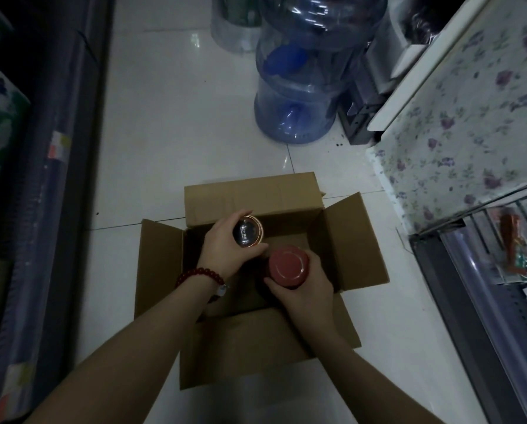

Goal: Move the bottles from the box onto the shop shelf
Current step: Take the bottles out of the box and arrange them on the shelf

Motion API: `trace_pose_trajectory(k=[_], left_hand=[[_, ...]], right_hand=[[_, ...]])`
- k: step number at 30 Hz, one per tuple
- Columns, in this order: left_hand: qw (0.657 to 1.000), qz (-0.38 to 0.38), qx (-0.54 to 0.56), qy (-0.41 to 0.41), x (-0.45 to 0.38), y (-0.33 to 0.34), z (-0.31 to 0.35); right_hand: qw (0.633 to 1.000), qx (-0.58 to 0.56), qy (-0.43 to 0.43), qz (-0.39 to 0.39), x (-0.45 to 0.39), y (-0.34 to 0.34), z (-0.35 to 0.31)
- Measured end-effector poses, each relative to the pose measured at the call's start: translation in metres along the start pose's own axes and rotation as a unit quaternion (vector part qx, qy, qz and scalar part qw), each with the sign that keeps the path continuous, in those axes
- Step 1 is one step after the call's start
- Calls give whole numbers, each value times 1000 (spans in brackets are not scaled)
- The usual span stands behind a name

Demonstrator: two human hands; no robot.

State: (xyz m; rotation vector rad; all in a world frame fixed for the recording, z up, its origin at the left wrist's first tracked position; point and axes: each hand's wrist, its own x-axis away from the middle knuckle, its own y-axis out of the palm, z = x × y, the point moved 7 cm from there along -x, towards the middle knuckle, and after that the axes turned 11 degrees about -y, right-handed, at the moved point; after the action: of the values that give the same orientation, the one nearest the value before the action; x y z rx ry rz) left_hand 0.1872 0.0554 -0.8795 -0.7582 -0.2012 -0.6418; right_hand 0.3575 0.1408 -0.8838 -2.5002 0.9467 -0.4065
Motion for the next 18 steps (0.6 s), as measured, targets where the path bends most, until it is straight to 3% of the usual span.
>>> trace_pose_trajectory(k=[4, 9, 18], left_hand=[[1000, 8, -13, -16, 8, -4, 0], [993, 27, -4, -114, 24, -28, -1], [997, 48, 45, -51, 84, -130, 124]], right_hand=[[1000, 12, -2, 22, -7, -22, -1], [999, 21, -17, 30, -9, -52, -32], [999, 10, -39, 35, -11, -135, -170]])
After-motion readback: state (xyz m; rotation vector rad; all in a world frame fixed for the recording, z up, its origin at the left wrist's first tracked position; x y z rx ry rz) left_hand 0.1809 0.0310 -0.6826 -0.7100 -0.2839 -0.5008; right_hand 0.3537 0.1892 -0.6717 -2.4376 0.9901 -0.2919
